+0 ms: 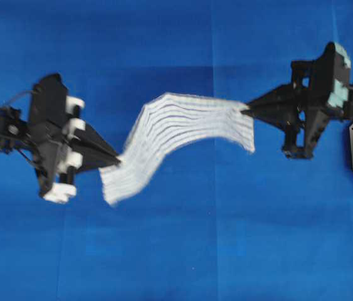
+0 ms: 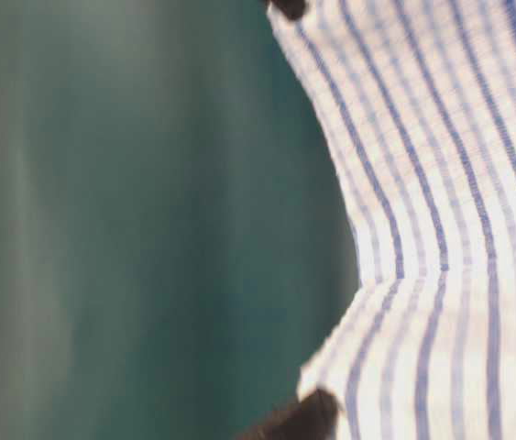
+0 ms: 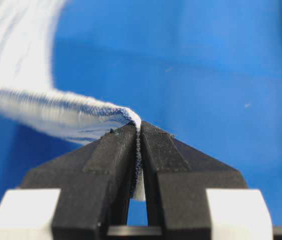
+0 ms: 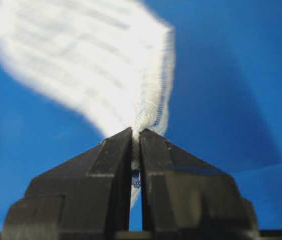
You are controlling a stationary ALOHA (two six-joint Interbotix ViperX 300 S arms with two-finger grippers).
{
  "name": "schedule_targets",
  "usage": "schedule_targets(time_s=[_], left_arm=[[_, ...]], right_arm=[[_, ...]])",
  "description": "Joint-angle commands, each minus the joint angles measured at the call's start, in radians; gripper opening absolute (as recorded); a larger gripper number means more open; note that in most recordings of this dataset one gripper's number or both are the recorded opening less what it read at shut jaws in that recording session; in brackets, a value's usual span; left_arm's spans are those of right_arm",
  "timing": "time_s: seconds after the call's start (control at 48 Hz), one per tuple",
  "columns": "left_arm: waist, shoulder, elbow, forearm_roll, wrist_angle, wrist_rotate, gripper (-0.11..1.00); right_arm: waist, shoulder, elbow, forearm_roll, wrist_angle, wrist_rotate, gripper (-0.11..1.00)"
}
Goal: Fold the blue towel.
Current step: 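Rotate the lifted strip to vertical, right gripper moving to the far side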
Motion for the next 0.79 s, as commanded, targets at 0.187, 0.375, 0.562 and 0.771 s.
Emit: schedule_targets(time_s=[0.187, 0.375, 0.562, 0.771], left_arm=[[-0.060, 0.149, -0.216, 0.000, -0.031, -0.003, 0.03], [-0.072, 0.239, -0.308, 0.000, -0.091, 0.002, 0.03], [-0.072, 0.328, -0.377, 0.005, -0.178, 0.014, 0.03], [-0.072, 0.430, -0.449, 0.005, -0.259, 0.083, 0.03]], right_arm=[[-0.153, 0.084, -0.087, -0.003, -0.003, -0.048, -0.03], [-0.232, 0.152, -0.149, -0.003, -0.003, -0.092, -0.03], [-0.262, 0.216, -0.210, -0.003, -0.005, -0.130, -0.03], [-0.284, 0.265, -0.258, -0.003, -0.009, -0.153, -0.03]])
